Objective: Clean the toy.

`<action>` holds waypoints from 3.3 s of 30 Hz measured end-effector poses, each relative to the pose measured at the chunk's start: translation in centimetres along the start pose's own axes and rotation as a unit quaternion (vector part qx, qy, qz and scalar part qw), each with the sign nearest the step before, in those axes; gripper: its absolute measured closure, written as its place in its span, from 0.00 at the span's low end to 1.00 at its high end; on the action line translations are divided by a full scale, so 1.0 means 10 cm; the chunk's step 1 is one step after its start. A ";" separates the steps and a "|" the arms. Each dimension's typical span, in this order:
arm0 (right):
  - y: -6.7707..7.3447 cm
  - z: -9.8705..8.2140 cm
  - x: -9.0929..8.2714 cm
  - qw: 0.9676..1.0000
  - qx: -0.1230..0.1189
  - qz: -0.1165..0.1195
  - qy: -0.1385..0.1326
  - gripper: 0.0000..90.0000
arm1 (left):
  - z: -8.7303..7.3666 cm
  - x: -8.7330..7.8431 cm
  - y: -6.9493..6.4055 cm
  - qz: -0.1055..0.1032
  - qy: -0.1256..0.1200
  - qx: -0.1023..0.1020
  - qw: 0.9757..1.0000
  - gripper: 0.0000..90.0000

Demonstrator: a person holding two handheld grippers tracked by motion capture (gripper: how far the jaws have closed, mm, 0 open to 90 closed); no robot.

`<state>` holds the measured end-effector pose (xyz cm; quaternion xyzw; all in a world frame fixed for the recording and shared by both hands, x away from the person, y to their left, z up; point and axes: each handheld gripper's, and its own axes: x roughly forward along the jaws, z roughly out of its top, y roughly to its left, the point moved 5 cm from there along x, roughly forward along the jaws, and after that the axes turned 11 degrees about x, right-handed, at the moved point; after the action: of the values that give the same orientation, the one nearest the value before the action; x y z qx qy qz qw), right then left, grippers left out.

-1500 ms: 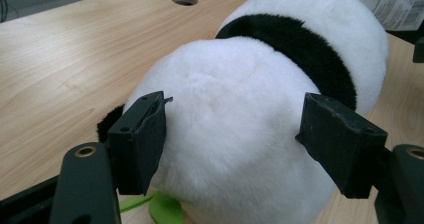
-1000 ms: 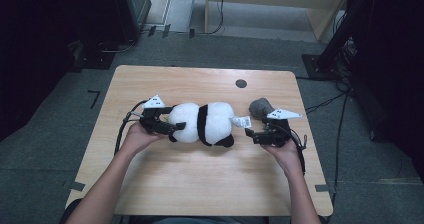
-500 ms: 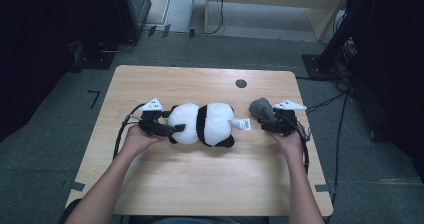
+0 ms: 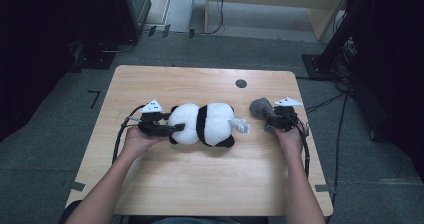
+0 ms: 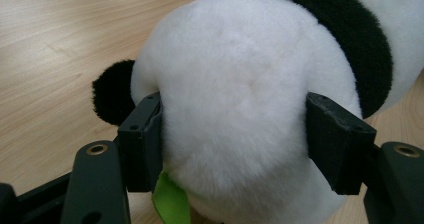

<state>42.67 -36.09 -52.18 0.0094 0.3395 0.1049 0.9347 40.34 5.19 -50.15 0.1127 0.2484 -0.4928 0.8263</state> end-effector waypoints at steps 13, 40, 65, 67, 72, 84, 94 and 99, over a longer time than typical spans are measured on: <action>-0.07 -0.03 0.06 0.998 0.039 0.022 0.040 0.81 | -0.03 0.00 0.01 0.001 -0.005 -0.008 1.000 0.24; 0.16 0.22 -0.26 0.997 0.051 0.060 0.022 0.86 | 0.00 -0.02 -0.03 -0.003 0.021 -0.041 0.999 0.45; 1.42 1.24 -0.42 0.987 -0.042 0.149 0.033 0.85 | -0.05 -0.05 -0.05 0.007 0.007 -0.042 0.999 0.42; 1.56 1.29 -0.37 0.986 -0.054 0.154 0.040 0.85 | -0.04 -0.05 -0.05 0.009 0.007 -0.043 0.999 0.41; 1.86 1.34 -0.24 0.982 -0.070 0.168 0.056 0.85 | -0.04 -0.05 -0.05 0.010 0.007 -0.043 0.999 0.41; 2.70 1.32 0.02 0.967 -0.112 0.214 0.086 0.85 | -0.02 -0.05 -0.05 0.012 0.013 -0.044 0.999 0.43; 2.94 0.99 0.26 0.953 -0.196 0.185 0.140 0.86 | -0.03 -0.03 -0.05 0.015 0.028 -0.057 0.998 0.45; 2.72 1.01 0.31 0.957 -0.166 0.183 0.152 0.86 | -0.03 -0.03 -0.05 0.014 0.029 -0.056 0.998 0.45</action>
<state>46.20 -8.29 -43.96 -0.0995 0.4478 0.3294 0.8252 39.71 5.36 -50.21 0.0840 0.2983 -0.4631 0.8304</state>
